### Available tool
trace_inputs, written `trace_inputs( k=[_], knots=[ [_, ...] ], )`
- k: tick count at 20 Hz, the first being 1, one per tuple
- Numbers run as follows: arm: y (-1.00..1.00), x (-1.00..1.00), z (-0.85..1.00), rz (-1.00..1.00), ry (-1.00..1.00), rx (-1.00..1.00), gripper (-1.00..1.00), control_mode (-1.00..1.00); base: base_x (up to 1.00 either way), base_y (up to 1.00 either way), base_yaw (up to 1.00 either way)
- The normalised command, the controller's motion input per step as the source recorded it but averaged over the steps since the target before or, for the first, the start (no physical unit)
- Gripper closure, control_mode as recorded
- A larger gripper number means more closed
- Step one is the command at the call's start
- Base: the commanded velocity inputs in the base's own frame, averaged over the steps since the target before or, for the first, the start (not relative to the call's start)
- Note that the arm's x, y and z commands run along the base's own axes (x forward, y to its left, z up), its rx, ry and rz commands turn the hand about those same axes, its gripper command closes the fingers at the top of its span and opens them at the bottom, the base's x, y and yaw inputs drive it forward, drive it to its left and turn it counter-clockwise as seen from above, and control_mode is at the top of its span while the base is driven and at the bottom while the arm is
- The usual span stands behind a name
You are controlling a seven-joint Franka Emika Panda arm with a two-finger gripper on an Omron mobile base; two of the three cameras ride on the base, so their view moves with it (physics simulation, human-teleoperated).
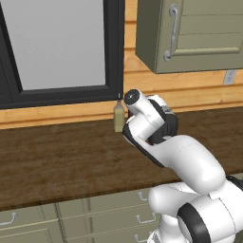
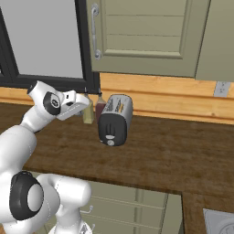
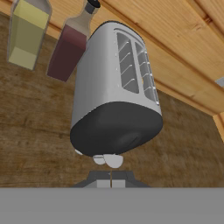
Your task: Start the toaster. Once the lever pops up, take the bread to the plate on the dining counter.
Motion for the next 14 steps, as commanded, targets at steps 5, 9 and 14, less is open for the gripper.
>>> trace_inputs(
  k=[5, 9, 14],
  knots=[
    [0.0, 0.0, 0.0, 0.0, 0.0, 0.0, 1.0, -1.0, 0.0, 0.0, 0.0],
    [0.0, 0.0, 0.0, 0.0, 0.0, 0.0, 1.0, -1.0, 0.0, 0.0, 0.0],
    [0.0, 0.0, 0.0, 0.0, 0.0, 0.0, 1.0, -1.0, 0.0, 0.0, 0.0]
  ],
)
